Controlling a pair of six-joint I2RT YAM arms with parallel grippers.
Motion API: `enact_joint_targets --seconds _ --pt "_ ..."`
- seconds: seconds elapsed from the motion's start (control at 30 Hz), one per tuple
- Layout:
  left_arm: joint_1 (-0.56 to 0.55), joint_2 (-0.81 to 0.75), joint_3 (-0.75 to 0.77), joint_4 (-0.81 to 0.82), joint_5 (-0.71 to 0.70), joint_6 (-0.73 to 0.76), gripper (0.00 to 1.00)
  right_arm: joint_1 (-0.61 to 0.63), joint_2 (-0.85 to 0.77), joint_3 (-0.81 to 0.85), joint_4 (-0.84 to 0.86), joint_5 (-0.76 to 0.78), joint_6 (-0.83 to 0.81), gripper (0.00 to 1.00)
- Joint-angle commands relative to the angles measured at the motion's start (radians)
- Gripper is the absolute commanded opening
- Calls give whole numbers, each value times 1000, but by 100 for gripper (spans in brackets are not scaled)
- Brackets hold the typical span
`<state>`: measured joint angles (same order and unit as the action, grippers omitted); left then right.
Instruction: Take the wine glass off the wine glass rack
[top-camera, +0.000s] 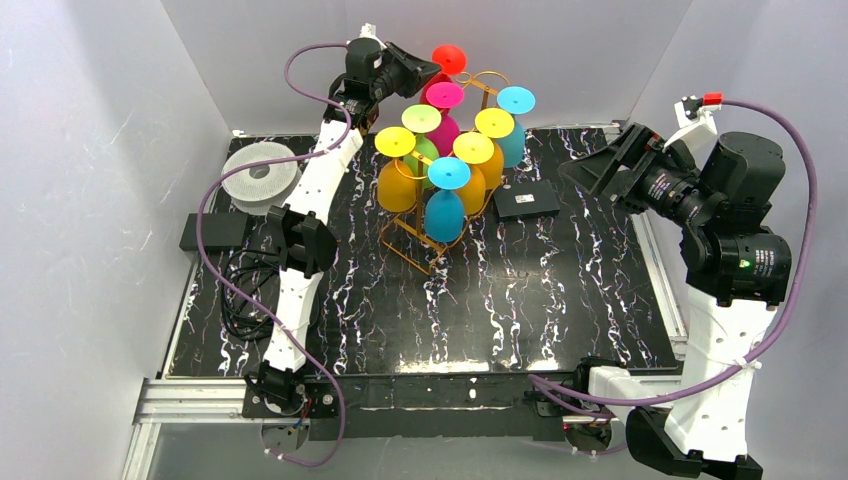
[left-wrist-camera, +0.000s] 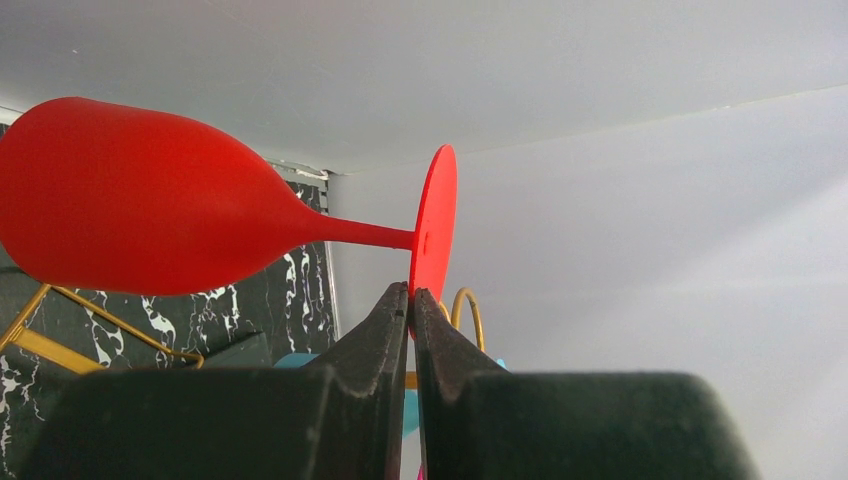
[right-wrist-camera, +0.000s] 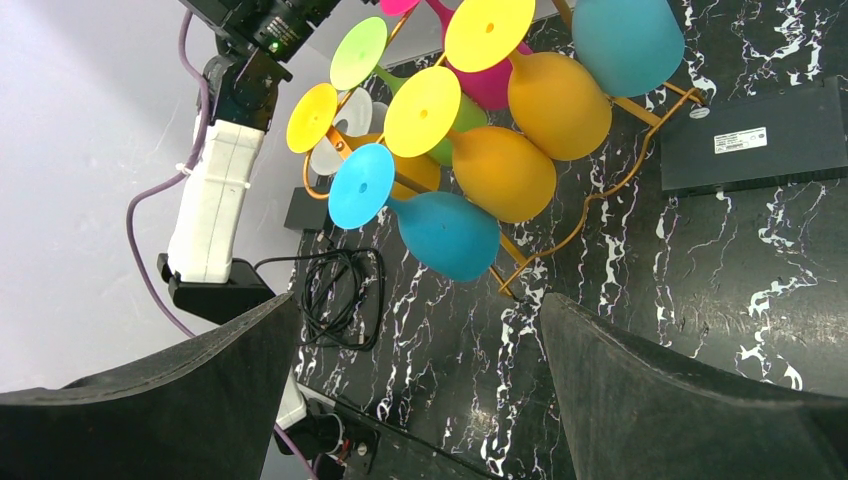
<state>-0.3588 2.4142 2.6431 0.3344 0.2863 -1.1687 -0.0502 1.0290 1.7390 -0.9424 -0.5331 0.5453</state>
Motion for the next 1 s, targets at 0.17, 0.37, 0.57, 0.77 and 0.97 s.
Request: enact_joint_targets --seconds 0.17,0.37,0.57,0.77,0.97 --pt "14 -92 -20 102 -38 -37 0 6 -13 36 7 4 -19 97" --pt "21 -110 -40 118 -41 -45 0 6 -15 36 7 2 -15 97" --pt "30 -124 -50 126 -51 -52 0 8 -17 36 7 -1 -11 97" --pt "44 -161 -80 124 -44 -32 0 7 -18 39 9 -7 -4 97" --pt "77 -205 -130 144 -34 -44 0 8 -25 41 7 -10 2 97"
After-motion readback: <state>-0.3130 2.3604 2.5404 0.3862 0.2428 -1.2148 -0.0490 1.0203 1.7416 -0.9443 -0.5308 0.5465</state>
